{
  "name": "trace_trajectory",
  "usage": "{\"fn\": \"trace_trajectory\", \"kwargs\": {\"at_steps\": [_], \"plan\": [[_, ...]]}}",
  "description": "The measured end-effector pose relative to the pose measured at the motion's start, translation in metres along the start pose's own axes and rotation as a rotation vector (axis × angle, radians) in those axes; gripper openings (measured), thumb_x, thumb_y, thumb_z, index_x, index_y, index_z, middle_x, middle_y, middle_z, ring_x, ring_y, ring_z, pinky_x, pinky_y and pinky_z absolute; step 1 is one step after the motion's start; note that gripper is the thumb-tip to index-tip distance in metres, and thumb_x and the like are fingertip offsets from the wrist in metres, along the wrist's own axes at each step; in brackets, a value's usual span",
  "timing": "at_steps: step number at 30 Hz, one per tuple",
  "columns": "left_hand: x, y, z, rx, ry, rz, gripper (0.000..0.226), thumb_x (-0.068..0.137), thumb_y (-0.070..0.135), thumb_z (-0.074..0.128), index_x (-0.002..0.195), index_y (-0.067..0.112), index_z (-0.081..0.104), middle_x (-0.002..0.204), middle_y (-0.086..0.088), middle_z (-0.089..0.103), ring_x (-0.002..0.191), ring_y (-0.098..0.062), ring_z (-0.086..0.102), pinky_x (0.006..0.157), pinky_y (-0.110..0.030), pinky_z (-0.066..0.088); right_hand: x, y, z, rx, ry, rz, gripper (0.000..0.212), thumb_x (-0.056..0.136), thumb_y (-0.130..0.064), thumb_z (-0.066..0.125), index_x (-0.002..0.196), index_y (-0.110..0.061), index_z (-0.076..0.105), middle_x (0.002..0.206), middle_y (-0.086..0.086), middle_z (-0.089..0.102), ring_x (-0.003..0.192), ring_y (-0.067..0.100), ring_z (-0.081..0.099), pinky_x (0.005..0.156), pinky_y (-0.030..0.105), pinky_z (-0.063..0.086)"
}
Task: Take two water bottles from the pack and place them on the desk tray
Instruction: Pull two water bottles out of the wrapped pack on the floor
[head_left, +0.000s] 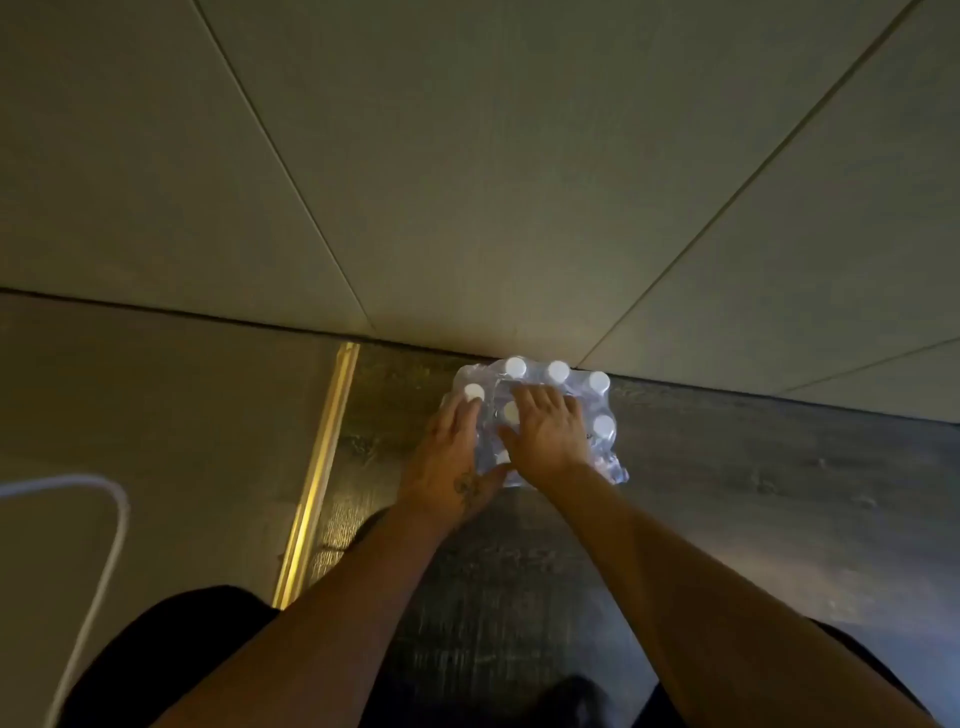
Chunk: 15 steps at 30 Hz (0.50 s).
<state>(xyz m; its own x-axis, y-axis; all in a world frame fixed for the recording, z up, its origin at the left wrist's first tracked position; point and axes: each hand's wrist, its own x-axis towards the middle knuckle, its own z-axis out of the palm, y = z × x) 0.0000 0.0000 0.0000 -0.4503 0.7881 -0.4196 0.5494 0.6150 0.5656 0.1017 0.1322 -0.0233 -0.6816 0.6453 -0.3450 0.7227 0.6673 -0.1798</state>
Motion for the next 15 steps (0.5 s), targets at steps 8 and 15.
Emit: {"fn": "trace_trajectory", "kwargs": {"at_steps": [8,15], "plan": [[0.013,-0.011,0.01,-0.022,0.037,0.051,0.105,0.092,0.061,0.073,0.172,0.024,0.018,0.184,0.0,0.003,0.167,-0.031,0.016,0.126,-0.053,0.042,0.009,0.005,0.017,-0.062,0.087,-0.016,0.048,0.103,-0.055,0.056,0.141,-0.026,0.059,0.141,0.001,0.065,0.133,0.025,0.059,0.117,0.045,0.036],[0.01,-0.007,0.008,-0.072,0.042,0.039,0.108,0.093,0.062,0.073,0.173,0.023,0.014,0.183,-0.002,0.004,0.167,-0.031,0.017,0.126,-0.054,0.042,0.007,0.006,0.007,-0.056,0.088,-0.058,0.048,0.099,-0.052,0.065,0.136,-0.022,0.059,0.133,0.004,0.07,0.123,0.026,0.067,0.111,0.045,0.045]]}}
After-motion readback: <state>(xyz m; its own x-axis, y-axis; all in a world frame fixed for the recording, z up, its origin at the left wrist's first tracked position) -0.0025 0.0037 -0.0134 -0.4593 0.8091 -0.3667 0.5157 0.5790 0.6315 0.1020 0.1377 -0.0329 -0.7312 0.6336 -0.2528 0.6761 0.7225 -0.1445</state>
